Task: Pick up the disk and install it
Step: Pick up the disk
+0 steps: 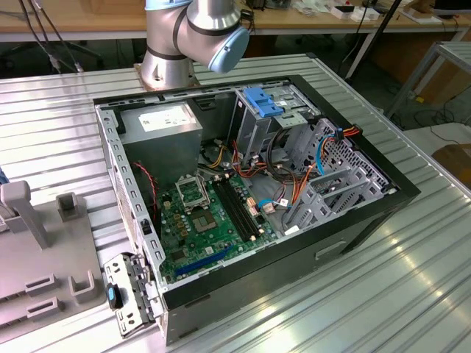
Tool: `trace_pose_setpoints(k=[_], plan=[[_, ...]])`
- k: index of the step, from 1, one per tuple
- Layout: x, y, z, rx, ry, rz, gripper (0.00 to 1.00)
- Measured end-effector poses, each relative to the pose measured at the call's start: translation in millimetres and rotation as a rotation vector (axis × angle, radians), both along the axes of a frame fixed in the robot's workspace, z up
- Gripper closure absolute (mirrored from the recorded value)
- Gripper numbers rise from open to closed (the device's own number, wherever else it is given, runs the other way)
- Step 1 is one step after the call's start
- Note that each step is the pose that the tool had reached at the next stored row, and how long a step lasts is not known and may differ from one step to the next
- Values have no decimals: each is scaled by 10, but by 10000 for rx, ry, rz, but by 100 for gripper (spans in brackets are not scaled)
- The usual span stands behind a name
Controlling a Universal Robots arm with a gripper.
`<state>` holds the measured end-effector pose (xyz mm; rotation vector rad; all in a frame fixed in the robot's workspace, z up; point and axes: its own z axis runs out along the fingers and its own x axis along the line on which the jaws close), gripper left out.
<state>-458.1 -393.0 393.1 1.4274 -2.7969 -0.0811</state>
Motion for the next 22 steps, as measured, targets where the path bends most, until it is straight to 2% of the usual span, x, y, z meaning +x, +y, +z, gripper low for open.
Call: trace_pose_setpoints(k=[5,9,11,15,19,22], plan=[[0,0,0,0,0,1286,89],[-2,0,0,0,1,2621,89],[-2,0,0,0,0,2917,89],[-3,0,0,0,0,3960,89],[-4,0,0,0,0,4588,89],[-5,0,0,0,0,4872,89]])
